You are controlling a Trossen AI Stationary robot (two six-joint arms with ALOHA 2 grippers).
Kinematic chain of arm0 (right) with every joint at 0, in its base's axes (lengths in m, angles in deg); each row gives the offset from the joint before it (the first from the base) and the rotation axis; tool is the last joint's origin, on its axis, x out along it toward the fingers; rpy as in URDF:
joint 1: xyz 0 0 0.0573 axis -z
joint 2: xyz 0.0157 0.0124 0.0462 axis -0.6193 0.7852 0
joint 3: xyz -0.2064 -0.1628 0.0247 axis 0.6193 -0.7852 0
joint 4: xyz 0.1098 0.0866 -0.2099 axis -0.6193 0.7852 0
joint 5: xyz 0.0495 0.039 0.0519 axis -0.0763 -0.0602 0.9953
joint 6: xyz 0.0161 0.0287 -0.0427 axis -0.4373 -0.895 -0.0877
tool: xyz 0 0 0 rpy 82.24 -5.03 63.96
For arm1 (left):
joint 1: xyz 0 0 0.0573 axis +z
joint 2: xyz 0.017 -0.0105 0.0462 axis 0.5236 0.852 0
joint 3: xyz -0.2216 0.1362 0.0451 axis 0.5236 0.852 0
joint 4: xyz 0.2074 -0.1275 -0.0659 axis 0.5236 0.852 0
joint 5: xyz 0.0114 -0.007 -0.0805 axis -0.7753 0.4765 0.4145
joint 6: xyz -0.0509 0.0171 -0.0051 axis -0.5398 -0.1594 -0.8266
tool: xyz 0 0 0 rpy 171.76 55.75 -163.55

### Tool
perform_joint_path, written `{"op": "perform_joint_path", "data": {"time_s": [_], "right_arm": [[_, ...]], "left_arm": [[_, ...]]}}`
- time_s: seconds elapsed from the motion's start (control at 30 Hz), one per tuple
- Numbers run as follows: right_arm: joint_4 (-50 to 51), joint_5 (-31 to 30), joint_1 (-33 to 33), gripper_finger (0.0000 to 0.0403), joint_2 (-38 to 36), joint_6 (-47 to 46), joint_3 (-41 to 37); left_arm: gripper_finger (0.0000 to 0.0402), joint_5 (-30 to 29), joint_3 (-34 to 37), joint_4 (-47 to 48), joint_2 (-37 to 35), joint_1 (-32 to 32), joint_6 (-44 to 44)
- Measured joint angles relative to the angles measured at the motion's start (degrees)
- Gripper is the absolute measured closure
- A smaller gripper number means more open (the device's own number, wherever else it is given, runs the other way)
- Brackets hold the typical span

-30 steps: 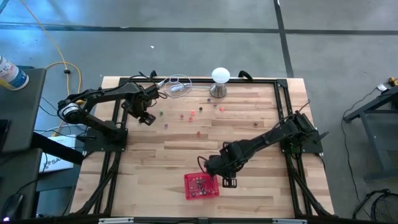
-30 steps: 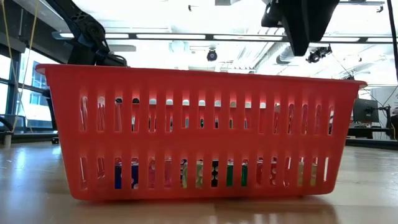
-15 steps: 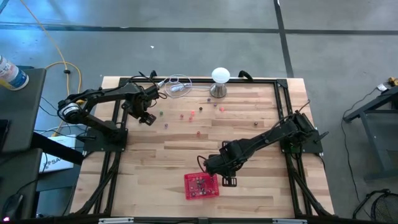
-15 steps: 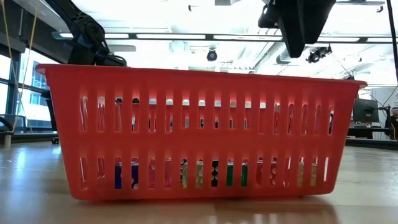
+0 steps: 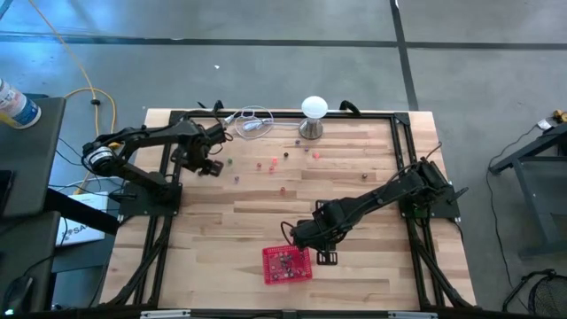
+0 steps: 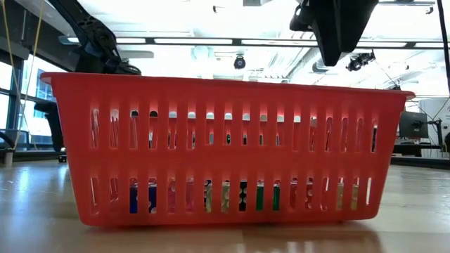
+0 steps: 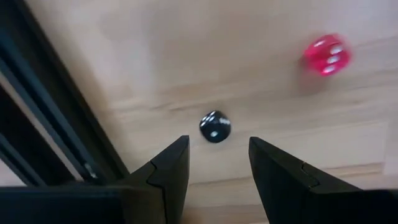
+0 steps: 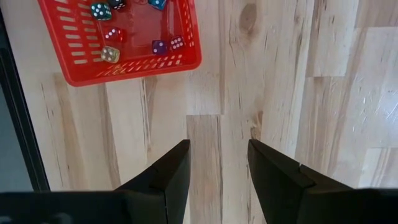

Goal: Pick & Place Dice
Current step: Put the black dice into the red bin

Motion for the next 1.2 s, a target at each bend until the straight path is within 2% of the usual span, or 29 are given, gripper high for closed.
{"op": "perform_joint_path", "data": {"time_s": [0.13,0.33,0.5,0.63,0.93,1.1,1.2], "right_arm": [[0.02,-0.09,-0.02,0.0253,0.0,0.0,0.0],[-0.05,-0.17,-0.02,0.0253,0.0,0.22,0.0],[-0.07,-0.17,-0.02,0.0253,0.0,0.24,0.0],[0.01,-0.11,-0.02,0.0253,0.0,0.25,0.0],[0.39,-0.07,-0.02,0.0253,0.0,0.61,0.0],[0.39,-0.1,0.2,0.0253,0.0,1.45,0.0],[0.37,0.02,0.34,0.0253,0.0,1.49,0.0]], "left_arm": [[0.0244,-0.02,1.96,-0.87,0.02,0.0,-3.61],[0.0244,-0.16,2.54,-3.11,0.02,0.0,-4.48],[0.0244,-3.42,2.54,-5.95,0.02,0.0,-4.22],[0.0244,-0.65,2.54,-6.43,0.02,-0.01,-4.22],[0.0244,-1.03,2.54,-6.36,0.02,-0.28,-4.22],[0.0244,2.02,2.54,-6.41,0.32,-2.33,-4.2],[0.0244,1.9,2.54,-6.41,1.19,-3.78,-4.19]]}}
